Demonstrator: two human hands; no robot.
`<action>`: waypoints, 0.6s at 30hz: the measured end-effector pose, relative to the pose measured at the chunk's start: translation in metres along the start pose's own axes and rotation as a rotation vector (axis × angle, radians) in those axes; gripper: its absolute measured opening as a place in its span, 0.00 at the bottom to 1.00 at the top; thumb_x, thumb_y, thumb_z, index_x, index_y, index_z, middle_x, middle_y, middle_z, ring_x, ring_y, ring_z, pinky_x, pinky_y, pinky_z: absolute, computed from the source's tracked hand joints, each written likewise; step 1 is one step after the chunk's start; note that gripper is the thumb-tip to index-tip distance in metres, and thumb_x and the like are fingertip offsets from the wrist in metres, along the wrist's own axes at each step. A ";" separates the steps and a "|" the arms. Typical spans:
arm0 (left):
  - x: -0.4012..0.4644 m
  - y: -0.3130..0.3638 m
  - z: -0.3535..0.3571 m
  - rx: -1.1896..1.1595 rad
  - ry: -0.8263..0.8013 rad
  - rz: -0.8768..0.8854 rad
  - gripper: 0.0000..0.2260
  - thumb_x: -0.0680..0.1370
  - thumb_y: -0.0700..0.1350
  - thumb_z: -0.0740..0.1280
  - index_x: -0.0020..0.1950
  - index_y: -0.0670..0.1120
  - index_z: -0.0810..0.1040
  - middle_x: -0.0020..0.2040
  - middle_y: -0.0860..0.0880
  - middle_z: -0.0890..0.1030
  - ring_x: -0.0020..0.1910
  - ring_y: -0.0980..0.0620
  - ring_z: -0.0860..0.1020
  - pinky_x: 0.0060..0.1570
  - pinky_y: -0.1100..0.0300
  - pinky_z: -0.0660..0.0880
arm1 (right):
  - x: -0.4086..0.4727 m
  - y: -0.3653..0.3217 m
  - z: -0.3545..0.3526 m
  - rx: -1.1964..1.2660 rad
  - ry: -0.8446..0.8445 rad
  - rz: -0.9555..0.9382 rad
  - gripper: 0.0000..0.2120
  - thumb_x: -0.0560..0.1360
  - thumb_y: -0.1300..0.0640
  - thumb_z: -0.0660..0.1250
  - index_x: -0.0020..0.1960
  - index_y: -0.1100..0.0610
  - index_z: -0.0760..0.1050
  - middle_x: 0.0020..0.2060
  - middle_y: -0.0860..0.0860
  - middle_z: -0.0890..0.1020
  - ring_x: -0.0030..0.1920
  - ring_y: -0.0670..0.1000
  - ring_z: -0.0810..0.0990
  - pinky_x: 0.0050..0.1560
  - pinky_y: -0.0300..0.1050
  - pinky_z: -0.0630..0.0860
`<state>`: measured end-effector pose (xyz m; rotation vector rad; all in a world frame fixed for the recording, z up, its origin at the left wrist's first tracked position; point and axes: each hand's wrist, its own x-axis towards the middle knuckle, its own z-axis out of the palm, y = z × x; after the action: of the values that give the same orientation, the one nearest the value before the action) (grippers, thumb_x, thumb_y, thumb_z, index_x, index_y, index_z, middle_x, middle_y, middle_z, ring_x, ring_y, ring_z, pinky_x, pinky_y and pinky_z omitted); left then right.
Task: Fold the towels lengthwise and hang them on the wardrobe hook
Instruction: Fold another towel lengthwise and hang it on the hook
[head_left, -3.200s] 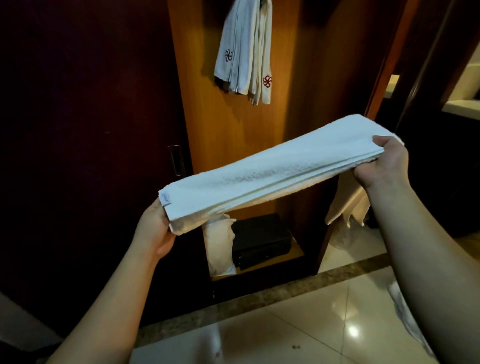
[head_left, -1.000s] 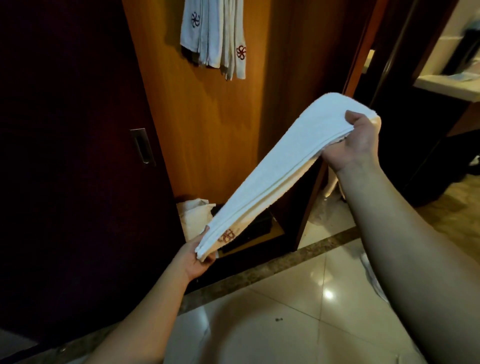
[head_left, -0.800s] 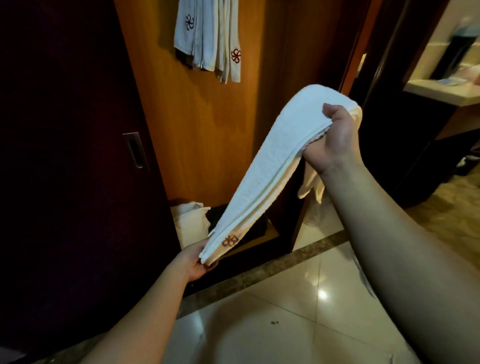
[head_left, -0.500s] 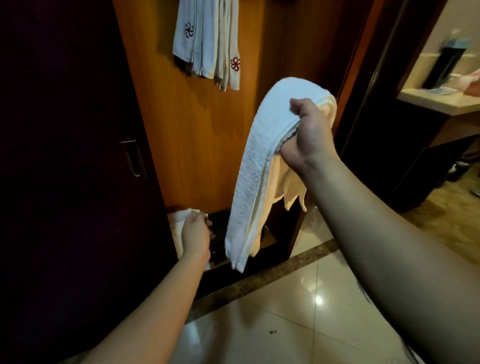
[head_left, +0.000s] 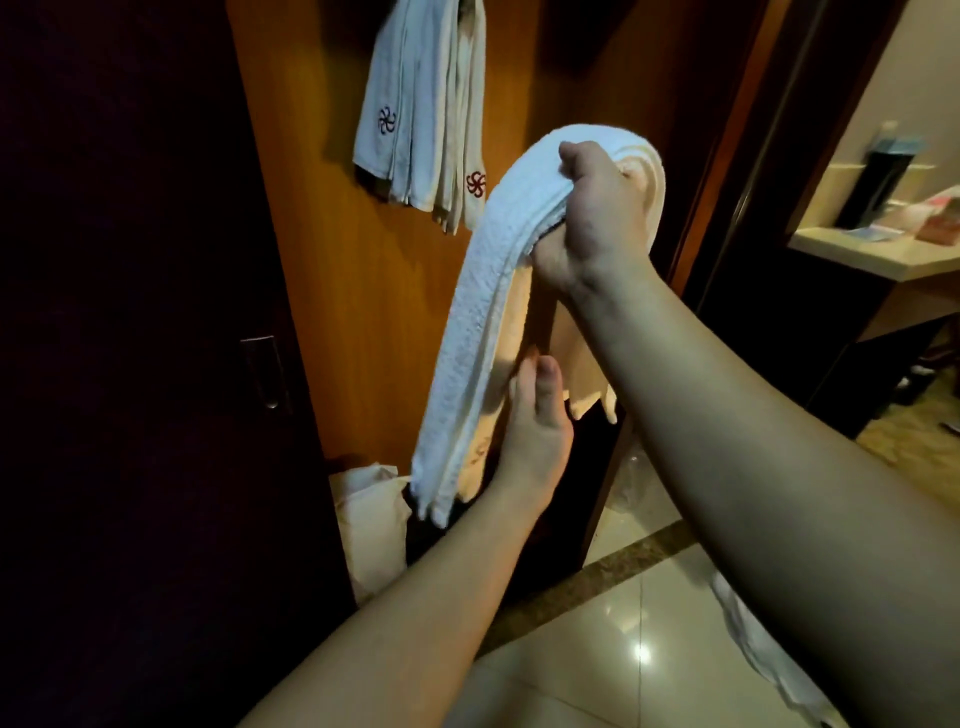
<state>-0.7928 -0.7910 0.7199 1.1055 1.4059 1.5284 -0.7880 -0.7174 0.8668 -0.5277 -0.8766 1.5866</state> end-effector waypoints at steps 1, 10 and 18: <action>0.010 0.004 0.000 0.023 0.031 0.007 0.52 0.63 0.80 0.43 0.79 0.50 0.59 0.75 0.49 0.65 0.71 0.54 0.65 0.68 0.57 0.57 | 0.003 -0.004 0.001 0.015 -0.001 -0.011 0.04 0.80 0.60 0.63 0.48 0.61 0.73 0.43 0.58 0.80 0.46 0.58 0.82 0.58 0.61 0.78; 0.094 0.024 -0.004 0.041 0.251 0.086 0.51 0.70 0.76 0.43 0.70 0.35 0.71 0.68 0.35 0.74 0.64 0.46 0.72 0.62 0.59 0.64 | 0.065 -0.017 -0.041 -0.113 0.072 -0.102 0.07 0.81 0.59 0.63 0.44 0.59 0.72 0.40 0.55 0.83 0.43 0.53 0.83 0.53 0.50 0.79; 0.196 0.068 -0.005 -0.604 0.519 0.211 0.12 0.83 0.55 0.58 0.52 0.52 0.79 0.46 0.54 0.85 0.49 0.58 0.82 0.50 0.64 0.76 | 0.165 -0.026 -0.090 -0.567 0.067 -0.231 0.20 0.73 0.42 0.66 0.56 0.57 0.78 0.48 0.48 0.83 0.51 0.50 0.82 0.59 0.49 0.77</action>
<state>-0.8607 -0.6152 0.8062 0.5105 1.0248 2.3080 -0.7390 -0.5344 0.8537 -0.8371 -1.2935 1.0950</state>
